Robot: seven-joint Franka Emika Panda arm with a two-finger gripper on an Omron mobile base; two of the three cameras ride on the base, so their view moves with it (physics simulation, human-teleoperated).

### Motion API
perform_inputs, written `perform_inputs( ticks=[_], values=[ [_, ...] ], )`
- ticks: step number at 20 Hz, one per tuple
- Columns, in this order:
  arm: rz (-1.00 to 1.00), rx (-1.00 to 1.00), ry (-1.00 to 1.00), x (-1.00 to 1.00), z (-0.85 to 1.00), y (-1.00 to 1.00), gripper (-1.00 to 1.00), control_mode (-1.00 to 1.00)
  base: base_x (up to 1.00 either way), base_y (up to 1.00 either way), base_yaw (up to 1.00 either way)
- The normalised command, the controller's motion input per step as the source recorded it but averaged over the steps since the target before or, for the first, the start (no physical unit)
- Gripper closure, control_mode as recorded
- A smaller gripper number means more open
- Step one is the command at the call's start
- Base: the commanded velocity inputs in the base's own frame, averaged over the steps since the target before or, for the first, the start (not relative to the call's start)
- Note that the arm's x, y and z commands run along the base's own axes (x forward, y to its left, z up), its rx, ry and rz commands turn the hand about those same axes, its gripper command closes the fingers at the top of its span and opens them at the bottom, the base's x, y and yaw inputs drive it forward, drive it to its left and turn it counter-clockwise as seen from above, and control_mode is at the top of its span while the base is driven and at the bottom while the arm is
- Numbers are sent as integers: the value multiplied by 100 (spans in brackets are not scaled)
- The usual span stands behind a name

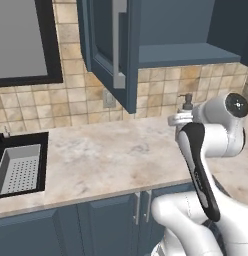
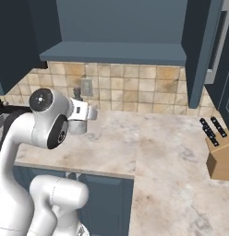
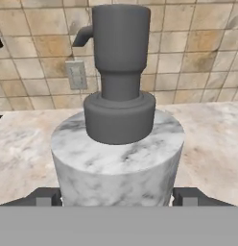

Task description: Pick up the bar soap and soap dispenser from the sink, and place them back in the cabinet, and close the cabinet doors.

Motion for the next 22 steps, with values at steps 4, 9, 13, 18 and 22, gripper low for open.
perform_inputs(
  ticks=[4, 9, 13, 18, 22],
  values=[
    [0, -3, -1, 0, 63, -12, 100, -100, 0, 0, 0],
    [0, -3, 0, 0, 75, -9, 100, -100, 0, 0, 0],
    [0, -2, -1, 0, 67, -17, 100, -100, 0, 0, 0],
    [0, 0, -9, 0, 40, -19, 100, -100, 0, 0, 0],
    [0, 0, -15, 0, 24, -14, 100, -100, 0, 0, 0]
  ],
)
